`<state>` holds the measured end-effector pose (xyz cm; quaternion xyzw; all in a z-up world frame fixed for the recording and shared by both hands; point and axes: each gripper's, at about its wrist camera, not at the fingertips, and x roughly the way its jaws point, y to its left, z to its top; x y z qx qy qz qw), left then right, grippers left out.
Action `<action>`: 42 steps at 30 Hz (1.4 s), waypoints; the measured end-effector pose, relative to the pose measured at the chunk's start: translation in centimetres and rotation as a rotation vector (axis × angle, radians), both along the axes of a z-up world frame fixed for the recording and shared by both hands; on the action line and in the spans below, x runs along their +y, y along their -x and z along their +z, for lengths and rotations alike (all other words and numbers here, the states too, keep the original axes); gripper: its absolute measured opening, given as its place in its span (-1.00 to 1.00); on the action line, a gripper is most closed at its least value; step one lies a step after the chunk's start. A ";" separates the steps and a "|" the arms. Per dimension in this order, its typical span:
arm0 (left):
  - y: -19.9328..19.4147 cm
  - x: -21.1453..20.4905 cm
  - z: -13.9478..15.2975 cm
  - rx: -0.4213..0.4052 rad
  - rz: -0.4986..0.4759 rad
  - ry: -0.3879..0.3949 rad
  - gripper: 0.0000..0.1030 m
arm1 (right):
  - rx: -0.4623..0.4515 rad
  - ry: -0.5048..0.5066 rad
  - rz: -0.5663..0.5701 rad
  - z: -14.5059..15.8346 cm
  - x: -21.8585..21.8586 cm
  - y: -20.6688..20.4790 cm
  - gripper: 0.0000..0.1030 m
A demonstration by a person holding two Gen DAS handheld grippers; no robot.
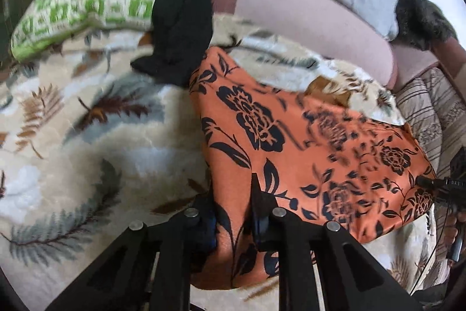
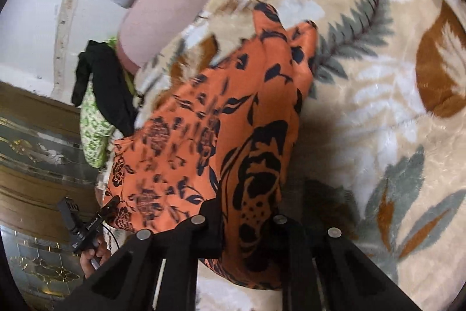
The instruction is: Fold small clothes
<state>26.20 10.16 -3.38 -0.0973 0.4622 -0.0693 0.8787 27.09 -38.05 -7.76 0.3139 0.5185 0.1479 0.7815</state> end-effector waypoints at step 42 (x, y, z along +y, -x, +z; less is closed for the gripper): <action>12.1 -4.1 -5.9 0.082 -0.053 -0.184 -0.06 | 0.028 -0.354 -0.284 -8.2 -8.5 6.4 -0.31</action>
